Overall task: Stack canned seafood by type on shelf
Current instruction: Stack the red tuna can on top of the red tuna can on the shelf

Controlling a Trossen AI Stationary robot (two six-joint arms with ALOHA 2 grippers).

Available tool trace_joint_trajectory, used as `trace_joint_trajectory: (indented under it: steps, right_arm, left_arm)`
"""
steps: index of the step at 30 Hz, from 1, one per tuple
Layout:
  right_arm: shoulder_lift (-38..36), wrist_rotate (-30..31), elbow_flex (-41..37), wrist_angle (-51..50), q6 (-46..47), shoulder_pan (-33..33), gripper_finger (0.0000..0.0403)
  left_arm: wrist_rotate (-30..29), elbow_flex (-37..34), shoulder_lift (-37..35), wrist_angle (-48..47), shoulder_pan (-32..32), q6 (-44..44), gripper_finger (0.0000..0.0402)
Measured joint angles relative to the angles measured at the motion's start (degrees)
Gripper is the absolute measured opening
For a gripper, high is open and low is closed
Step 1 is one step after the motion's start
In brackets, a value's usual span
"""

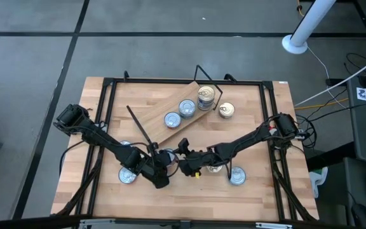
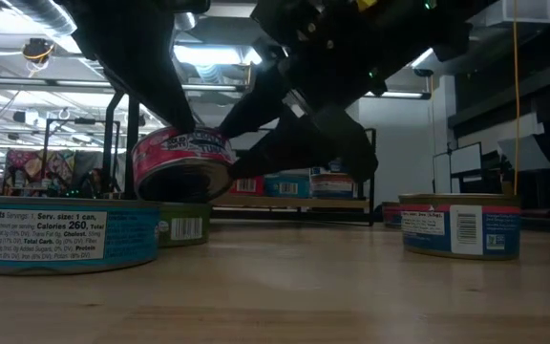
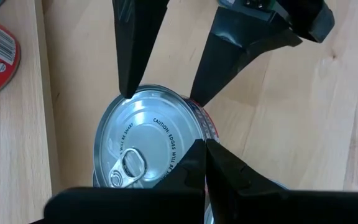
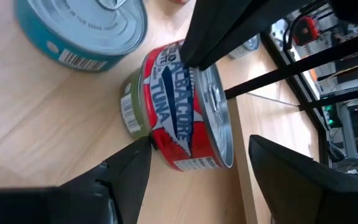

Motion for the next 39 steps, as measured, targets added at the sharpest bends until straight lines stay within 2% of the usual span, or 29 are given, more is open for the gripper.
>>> trace_joint_trajectory:
  steps: [17,20,29,39]
  right_arm:
    - [0.0,-0.1,-1.6,3.3,0.4,0.0,0.0265]
    - [0.0,-0.1,-1.6,3.3,0.4,0.0,0.0243]
    - [0.0,-2.2,-1.6,2.9,-0.3,0.1,0.0136]
    - [0.1,-1.4,-1.5,2.1,0.0,0.0,0.0102]
  left_arm:
    - [0.0,0.0,0.0,1.5,0.0,0.0,0.0]
    - [0.0,0.0,0.0,1.5,0.0,0.0,0.0]
    - [-0.7,0.1,-0.2,1.7,0.0,2.0,0.0003]
    - [0.3,0.1,0.0,1.7,0.0,2.0,0.004]
